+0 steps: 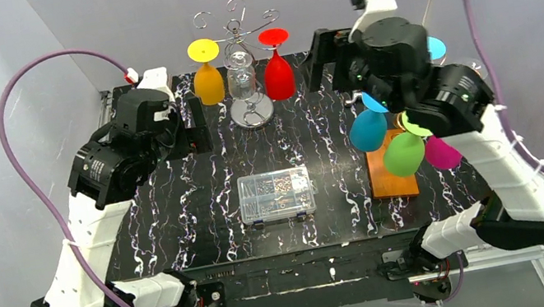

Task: Take the wine glass off the wine glass rack
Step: Pick up the wine glass from the wine rack.

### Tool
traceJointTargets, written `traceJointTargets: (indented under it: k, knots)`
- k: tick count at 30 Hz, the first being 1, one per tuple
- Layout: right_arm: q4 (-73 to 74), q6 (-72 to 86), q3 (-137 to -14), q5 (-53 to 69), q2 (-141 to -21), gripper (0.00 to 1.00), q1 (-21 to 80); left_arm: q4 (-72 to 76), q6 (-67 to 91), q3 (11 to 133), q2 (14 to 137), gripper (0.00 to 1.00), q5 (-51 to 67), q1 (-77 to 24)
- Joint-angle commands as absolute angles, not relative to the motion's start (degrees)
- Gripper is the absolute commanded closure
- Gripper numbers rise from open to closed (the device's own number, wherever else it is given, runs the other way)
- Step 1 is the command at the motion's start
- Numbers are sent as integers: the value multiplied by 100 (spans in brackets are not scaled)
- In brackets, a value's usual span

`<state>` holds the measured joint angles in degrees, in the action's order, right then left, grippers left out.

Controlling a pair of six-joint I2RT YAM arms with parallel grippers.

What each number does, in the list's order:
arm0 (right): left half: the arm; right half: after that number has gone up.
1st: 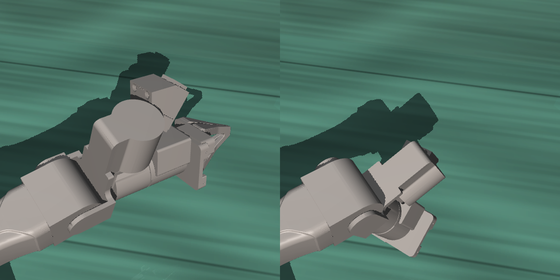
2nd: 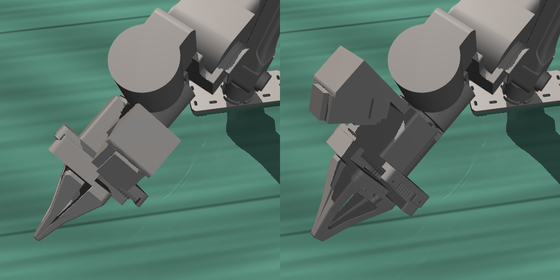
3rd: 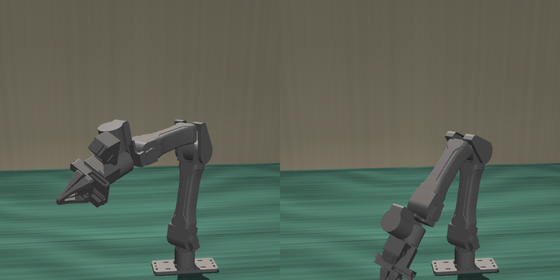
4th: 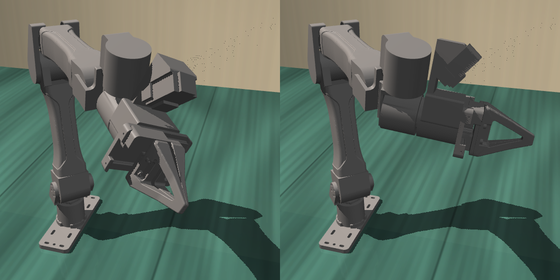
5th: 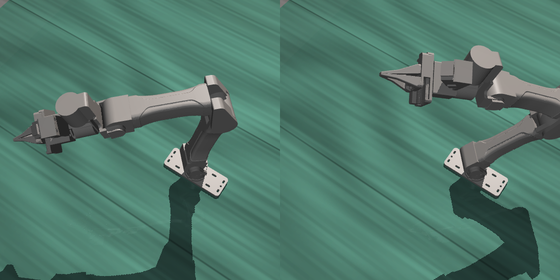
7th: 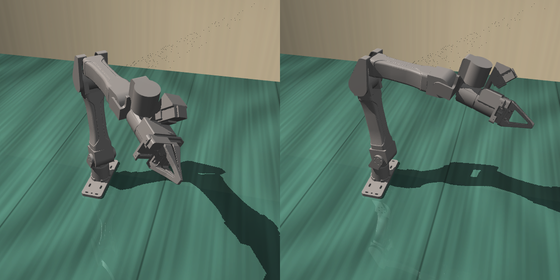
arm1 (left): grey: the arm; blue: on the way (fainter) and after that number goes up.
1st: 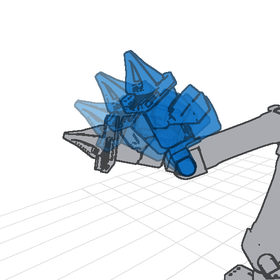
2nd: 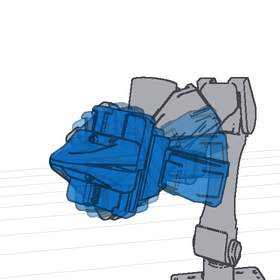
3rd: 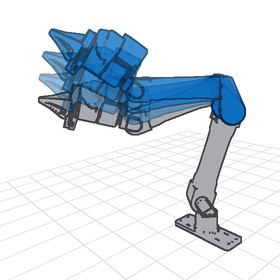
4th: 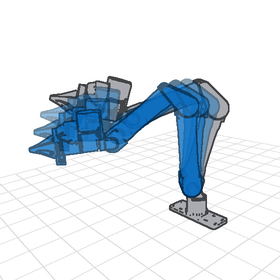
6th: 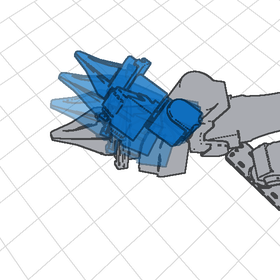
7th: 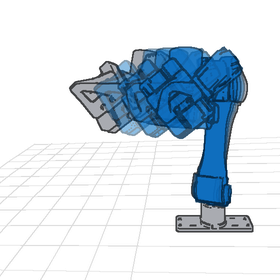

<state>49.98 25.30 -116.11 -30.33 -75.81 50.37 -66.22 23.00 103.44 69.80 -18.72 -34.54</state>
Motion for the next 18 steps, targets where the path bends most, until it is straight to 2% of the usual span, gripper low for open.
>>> traceJointTargets:
  k: [1,18]
  knots:
    - [5351,2465,-11899,-3179,-7791,0,5051,-6713,2297,10862,7119,1,-1885,-3437]
    - [6452,2242,-12480,-3880,-8029,0,5045,-6768,2323,11111,7295,1,-1703,-3437]
